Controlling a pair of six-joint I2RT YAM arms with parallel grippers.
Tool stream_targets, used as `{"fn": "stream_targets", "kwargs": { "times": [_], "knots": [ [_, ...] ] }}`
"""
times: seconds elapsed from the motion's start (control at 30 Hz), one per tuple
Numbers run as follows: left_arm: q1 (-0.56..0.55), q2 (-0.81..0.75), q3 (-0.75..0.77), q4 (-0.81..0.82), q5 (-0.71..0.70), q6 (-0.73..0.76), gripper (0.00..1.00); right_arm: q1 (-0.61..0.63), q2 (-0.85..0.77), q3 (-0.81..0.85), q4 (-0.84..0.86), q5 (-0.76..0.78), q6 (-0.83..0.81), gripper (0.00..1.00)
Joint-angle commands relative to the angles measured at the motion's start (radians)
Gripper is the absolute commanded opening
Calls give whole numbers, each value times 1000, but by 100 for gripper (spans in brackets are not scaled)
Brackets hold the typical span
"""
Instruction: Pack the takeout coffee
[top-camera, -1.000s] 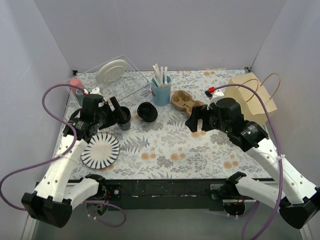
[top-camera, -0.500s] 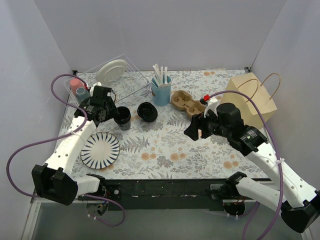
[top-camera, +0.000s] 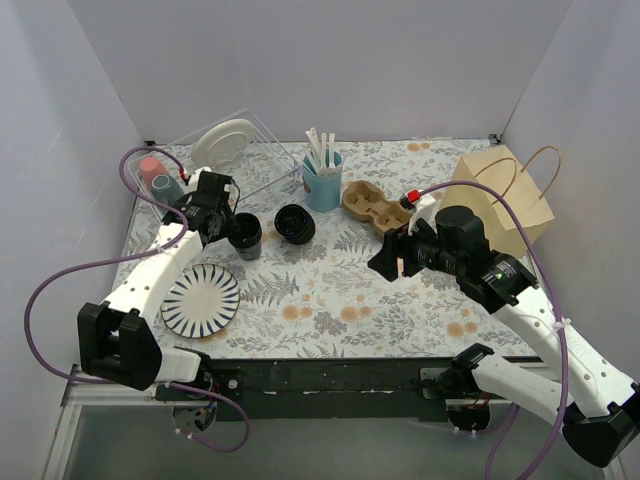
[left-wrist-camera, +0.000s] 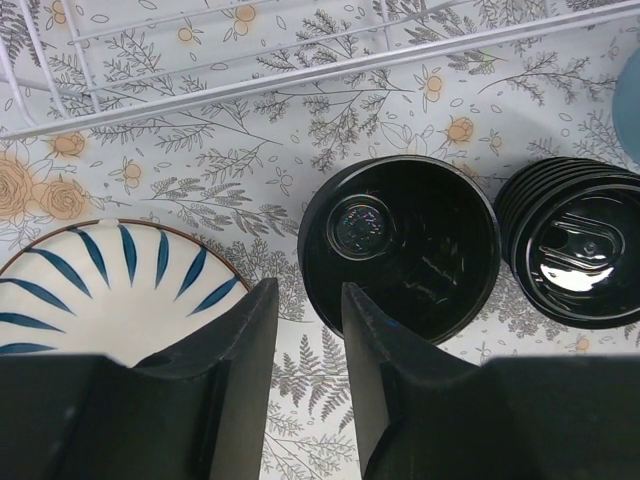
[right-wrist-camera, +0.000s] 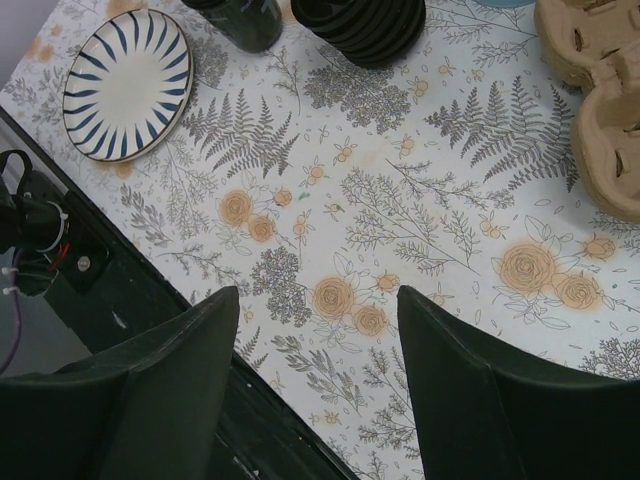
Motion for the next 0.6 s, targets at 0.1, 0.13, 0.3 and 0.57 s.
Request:
{"fn": "stream_targets", "kwargs": {
  "times": [0.1,0.13,0.3,0.57],
  "knots": [
    [9,18,-29,49,-36,27,28,-4,-5,1,44,-26,-17,69],
    [9,27,-28,50,-36,28,27,-4,-5,4,44,-27,-17,68],
    [11,42,-33,56,-45,34,25,-4,-5,3,43,-29,-20,66],
    [11,56,-34,62,-45,42,15,-4,1,-5,44,-29,-22,65]
  ]
}}
